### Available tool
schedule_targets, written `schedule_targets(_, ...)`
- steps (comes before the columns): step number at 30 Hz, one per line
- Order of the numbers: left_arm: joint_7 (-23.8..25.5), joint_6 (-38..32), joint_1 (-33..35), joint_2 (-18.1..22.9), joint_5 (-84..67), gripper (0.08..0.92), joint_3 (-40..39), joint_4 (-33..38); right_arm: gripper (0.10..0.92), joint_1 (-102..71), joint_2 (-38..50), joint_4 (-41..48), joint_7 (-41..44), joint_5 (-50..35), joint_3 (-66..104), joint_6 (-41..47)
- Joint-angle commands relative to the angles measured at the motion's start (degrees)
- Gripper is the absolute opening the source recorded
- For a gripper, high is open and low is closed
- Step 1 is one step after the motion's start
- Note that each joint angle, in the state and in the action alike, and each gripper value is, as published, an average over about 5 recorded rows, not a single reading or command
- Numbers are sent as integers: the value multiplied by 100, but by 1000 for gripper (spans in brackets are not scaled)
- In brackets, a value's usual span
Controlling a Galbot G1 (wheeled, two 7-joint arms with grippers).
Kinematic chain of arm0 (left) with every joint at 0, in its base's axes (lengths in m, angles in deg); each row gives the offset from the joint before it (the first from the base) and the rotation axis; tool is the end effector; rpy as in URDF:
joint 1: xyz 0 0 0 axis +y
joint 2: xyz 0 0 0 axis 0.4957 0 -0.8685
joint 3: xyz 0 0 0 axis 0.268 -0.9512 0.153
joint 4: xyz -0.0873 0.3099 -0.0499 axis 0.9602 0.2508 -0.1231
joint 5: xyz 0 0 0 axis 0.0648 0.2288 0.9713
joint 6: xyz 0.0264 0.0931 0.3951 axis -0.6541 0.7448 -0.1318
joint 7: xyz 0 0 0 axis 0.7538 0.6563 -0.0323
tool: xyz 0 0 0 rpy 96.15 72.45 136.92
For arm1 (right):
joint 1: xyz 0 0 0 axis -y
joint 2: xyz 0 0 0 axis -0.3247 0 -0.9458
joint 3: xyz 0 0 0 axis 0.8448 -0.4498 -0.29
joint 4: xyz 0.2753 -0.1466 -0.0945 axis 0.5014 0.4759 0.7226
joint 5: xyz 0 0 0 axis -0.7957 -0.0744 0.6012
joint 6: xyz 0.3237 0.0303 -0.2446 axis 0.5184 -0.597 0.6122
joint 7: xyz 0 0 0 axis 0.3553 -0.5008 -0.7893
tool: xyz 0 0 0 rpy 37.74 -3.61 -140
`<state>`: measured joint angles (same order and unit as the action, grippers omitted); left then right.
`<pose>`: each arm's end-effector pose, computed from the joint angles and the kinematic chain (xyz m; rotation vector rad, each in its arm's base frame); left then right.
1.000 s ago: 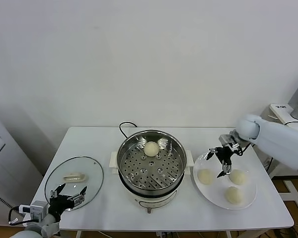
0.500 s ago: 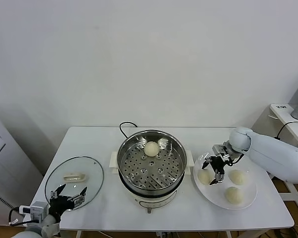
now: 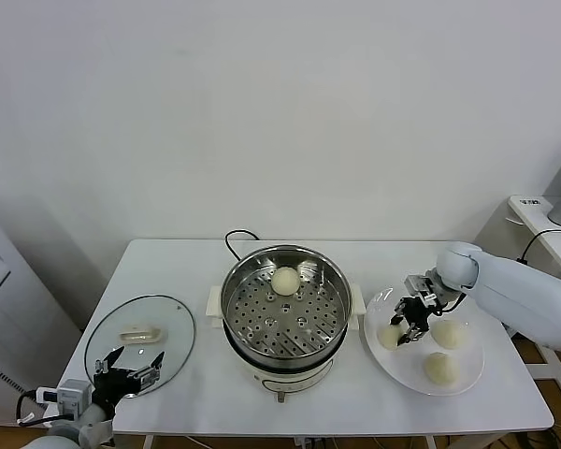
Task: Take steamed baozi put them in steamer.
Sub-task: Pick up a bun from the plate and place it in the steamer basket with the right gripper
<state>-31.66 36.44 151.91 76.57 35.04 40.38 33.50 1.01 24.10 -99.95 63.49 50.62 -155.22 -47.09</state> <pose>0.2493 0.0867 -0.2594 -0.1224 -2.6149 -0.0940 0.5554 -0.1596 -0.2295 1.4980 -1.3581 1.2087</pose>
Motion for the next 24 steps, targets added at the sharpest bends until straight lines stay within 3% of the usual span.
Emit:
schedule_targets(1,-16,26,-3,2,5,823,0,18,416,1003,388,-416,126,-579,-570,150)
schedule_targets(14,-32,11,46,-79,7,823,11,50,416,4700,610,-1897,328,-2609,-3022,1132)
schedule_targets(24,-39,23,17,-115,1,823,-21,78,416,5230,-127,-2632,-563,-4148,-3094,2152)
